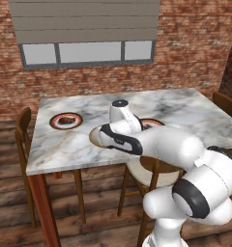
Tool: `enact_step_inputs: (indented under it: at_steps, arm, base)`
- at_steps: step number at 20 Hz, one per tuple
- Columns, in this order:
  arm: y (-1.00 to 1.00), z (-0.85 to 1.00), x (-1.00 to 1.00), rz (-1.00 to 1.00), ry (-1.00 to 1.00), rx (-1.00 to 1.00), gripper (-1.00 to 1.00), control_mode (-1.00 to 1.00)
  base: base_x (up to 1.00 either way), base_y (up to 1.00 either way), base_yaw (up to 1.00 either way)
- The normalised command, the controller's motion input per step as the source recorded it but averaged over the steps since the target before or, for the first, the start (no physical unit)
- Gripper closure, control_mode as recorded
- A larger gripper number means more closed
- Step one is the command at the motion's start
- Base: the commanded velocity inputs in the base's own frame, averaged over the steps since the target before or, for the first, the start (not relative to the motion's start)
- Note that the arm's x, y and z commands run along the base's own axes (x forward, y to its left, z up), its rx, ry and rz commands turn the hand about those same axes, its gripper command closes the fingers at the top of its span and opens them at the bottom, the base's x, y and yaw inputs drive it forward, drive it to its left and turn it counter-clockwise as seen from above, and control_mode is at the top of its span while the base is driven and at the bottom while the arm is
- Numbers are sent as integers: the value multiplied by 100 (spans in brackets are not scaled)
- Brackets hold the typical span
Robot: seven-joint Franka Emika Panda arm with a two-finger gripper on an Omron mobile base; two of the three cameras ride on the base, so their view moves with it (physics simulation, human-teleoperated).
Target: Pick the chicken drumstick and corn from their plates and place them in the bowl. Then put the bowl in the fridge.
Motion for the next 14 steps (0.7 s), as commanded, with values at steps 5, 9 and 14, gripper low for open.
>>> enact_step_inputs:
  at_steps: [5,9,14]
  arm:
    - [-24,16,-41,25,3,-5,-100,-100]
    - [-8,4,-34,32,3,-20,-100,-100]
    - [0,0,-2,4,3,-5,-100,-100]
  base:
    - [0,0,0]
    - [0,0,0]
    - [0,0,0]
